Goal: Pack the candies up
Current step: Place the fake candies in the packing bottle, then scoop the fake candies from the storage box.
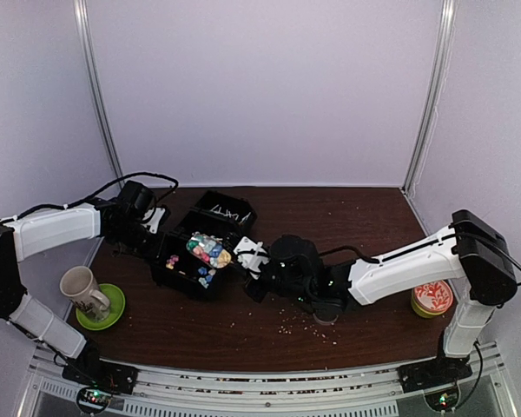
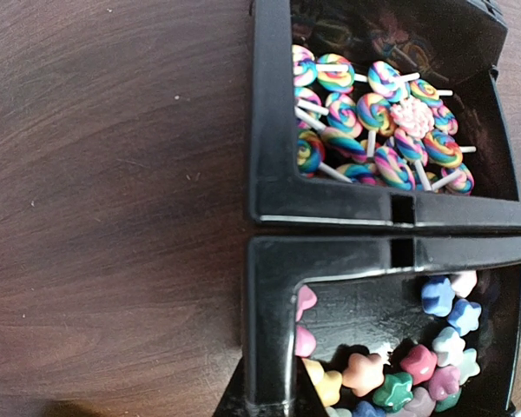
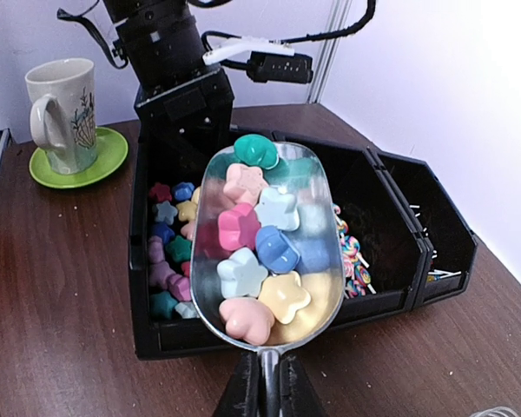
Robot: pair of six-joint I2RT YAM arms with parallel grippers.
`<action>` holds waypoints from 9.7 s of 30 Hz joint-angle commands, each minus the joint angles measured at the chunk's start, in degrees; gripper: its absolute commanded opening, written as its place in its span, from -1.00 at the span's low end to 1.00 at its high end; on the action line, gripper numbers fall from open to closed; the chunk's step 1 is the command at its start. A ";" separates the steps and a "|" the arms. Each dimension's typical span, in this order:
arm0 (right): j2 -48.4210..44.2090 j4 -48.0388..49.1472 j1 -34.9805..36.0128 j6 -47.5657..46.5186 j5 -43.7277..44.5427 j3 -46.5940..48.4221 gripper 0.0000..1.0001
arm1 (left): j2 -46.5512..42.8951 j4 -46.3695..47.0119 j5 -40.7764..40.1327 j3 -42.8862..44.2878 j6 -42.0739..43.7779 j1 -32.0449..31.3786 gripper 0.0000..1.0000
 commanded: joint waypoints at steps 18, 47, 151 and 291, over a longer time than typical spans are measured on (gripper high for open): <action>-7.76 14.26 -1.50 0.17 8.40 -7.35 -1.00 | -2.53 11.04 3.61 4.75 -0.59 0.27 -1.00; -34.46 -24.39 -9.09 3.51 12.84 -12.59 -1.00 | -2.61 10.20 4.01 5.38 -0.68 0.28 -1.00; -20.35 -73.25 -10.53 7.46 8.98 15.01 -1.00 | -3.18 8.97 2.60 5.73 -0.50 0.27 -1.00; 22.52 -38.10 3.82 1.59 -11.99 36.76 -1.00 | -9.61 15.49 5.38 3.81 3.40 -5.38 -1.00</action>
